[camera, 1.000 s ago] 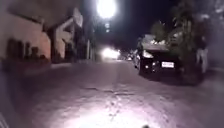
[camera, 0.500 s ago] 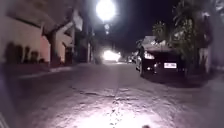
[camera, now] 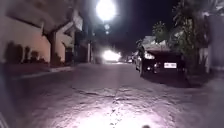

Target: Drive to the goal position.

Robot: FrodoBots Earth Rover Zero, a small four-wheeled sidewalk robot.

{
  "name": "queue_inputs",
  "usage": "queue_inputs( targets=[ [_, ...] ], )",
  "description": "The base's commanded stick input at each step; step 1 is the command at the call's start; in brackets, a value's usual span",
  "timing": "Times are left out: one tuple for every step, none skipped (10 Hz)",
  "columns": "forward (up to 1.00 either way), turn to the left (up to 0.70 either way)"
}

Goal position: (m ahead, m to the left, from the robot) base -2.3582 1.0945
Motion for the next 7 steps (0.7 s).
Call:
queue_inputs(
  targets=[
    [0.00, 0.70],
    [0.00, 0.70],
    [0.00, 0.70],
    [0.00, 0.70],
    [0.00, 0.70],
    [0.00, 0.70],
    [0.00, 0.70]
  ],
)
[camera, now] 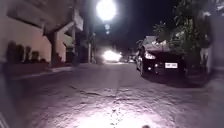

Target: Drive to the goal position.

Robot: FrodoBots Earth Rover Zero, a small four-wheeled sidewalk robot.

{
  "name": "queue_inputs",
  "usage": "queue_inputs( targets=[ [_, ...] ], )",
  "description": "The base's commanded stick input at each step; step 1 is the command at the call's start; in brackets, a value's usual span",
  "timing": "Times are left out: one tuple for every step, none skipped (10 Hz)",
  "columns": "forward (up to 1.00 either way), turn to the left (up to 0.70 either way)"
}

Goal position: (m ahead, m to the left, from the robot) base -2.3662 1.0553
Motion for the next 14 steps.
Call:
queue_inputs(
  targets=[
    [0.00, 0.70],
    [0.00, 0.70],
    [0.00, 0.70],
    [0.00, 0.70],
    [0.00, 0.70],
    [0.00, 0.70],
    [0.00, 0.70],
    [0.00, 0.70],
    [0.00, 0.70],
    [0.00, 0.70],
    [0.00, 0.70],
    [0.00, 0.70],
    [0.00, 0.70],
    [0.00, 0.70]
  ],
)
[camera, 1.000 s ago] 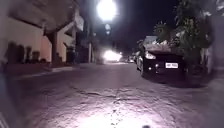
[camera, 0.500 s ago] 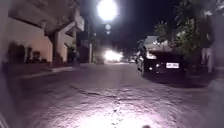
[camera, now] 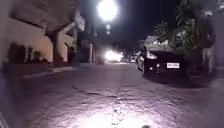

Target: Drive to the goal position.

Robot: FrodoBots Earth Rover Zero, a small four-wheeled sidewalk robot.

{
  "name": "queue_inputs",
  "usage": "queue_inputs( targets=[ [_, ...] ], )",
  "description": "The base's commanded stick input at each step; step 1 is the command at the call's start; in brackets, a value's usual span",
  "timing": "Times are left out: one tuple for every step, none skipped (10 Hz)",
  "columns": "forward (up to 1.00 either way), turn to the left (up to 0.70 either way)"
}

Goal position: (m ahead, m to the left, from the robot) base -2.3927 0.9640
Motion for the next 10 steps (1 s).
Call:
queue_inputs(
  targets=[
    [0.00, 0.70],
    [0.00, 0.70],
    [0.00, 0.70],
    [0.00, 0.70],
    [0.00, 0.70],
    [0.00, 0.70],
    [0.00, 0.70],
    [0.00, 0.70],
    [0.00, 0.70],
    [0.00, 0.70]
  ],
)
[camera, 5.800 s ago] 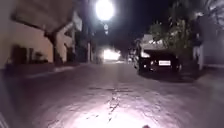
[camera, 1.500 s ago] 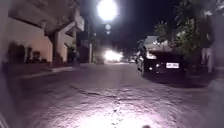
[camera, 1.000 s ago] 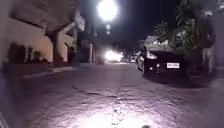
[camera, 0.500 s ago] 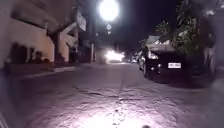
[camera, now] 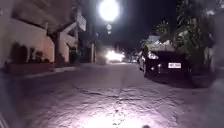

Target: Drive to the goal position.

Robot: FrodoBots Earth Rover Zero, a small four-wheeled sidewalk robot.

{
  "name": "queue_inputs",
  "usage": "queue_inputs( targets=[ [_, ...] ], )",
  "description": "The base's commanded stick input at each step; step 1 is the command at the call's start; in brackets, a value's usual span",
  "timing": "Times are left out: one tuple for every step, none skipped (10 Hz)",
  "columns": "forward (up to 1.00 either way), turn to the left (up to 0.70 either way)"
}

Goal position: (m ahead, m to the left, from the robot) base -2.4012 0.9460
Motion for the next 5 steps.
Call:
queue_inputs(
  targets=[
    [0.00, 0.70],
    [0.00, 0.70],
    [0.00, 0.70],
    [0.00, 0.70],
    [0.00, 0.70]
  ],
)
